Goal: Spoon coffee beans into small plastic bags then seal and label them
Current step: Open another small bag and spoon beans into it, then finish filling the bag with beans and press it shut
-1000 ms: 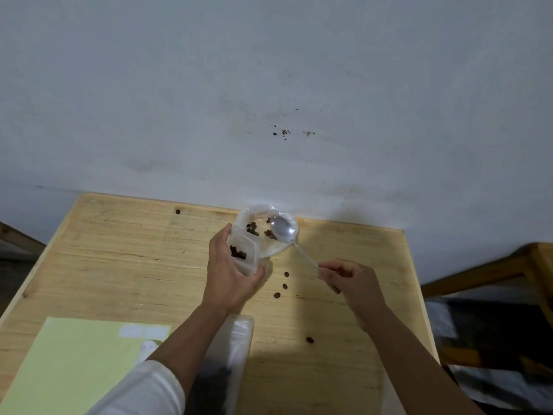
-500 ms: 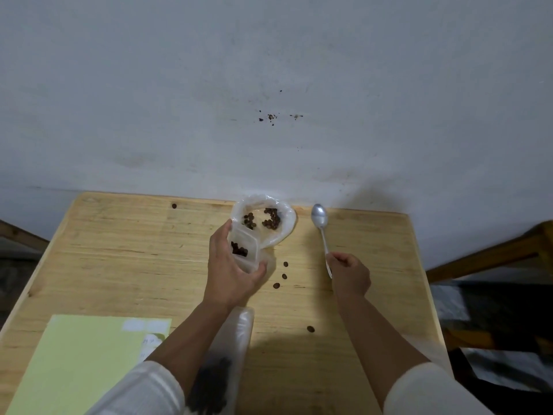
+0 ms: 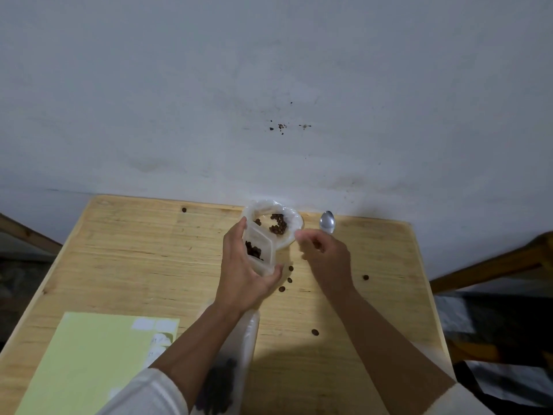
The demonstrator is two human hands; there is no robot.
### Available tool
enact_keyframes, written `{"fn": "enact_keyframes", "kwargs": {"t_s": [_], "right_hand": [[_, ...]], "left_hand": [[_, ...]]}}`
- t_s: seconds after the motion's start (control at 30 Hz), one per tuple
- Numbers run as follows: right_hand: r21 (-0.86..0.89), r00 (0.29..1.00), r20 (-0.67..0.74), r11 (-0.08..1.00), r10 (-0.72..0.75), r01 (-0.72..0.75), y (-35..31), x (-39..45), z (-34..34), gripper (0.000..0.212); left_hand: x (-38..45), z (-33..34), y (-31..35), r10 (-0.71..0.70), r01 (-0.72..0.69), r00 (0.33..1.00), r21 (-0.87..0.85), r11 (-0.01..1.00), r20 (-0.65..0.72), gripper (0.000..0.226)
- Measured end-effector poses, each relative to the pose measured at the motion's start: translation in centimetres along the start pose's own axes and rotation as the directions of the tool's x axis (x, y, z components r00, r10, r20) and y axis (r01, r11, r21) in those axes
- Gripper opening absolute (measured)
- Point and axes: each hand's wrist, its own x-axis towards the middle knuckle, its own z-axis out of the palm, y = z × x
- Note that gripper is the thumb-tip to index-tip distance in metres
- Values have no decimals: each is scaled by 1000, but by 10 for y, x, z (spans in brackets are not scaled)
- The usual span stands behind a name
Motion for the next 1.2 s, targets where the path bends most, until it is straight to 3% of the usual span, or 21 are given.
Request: {"fn": "enact_keyframes", "kwargs": {"t_s": [0.07, 0.2, 0.3, 0.37, 0.5, 0.6, 0.7, 0.8, 0.9, 1.03, 1.2], "right_hand": [[-40, 983, 175, 997, -61, 69, -23, -4, 2, 9], [-133, 973, 138, 970, -187, 205, -47, 1, 1, 9], [-135, 947, 227, 955, -229, 263, -63, 8, -11, 10], [-178, 927, 298, 941, -227, 287, -74, 13, -18, 10], [-181, 912, 369, 948, -181, 262, -93, 17, -27, 11], [8, 929, 334, 986, -158, 165, -96, 14, -34, 17], [228, 943, 284, 967, -176, 112, -90, 7, -36, 10], [265, 968, 163, 953, -192, 145, -82, 1, -36, 17], [252, 968, 88, 945, -235, 206, -84, -3, -38, 19], [219, 938, 121, 930, -326, 295, -88, -3, -43, 15], [234, 926, 199, 933, -320, 272, -92, -2, -49, 7]], "left_hand": [[0, -1, 8, 17, -17, 1000, -27, 999, 5, 107], [2, -9, 23, 53, -51, 998, -54, 997, 23, 123], [5, -23, 31, 55, -51, 997, -74, 996, 62, 132], [8, -33, 35, 63, -61, 998, -77, 995, 30, 119], [14, -43, 41, 112, -135, 983, -155, 979, -147, 48], [17, -46, 49, -31, -46, 972, -317, 947, -233, 16], [18, -49, 54, -166, 28, 948, -450, 893, -272, 10], [16, -53, 59, -201, 47, 949, -526, 849, -241, 14], [12, -60, 62, -109, 1, 973, -466, 885, -205, 27], [17, -78, 64, 88, -120, 989, -307, 944, -115, 19], [24, -96, 70, 99, -92, 995, -383, 919, -2, 15]]}}
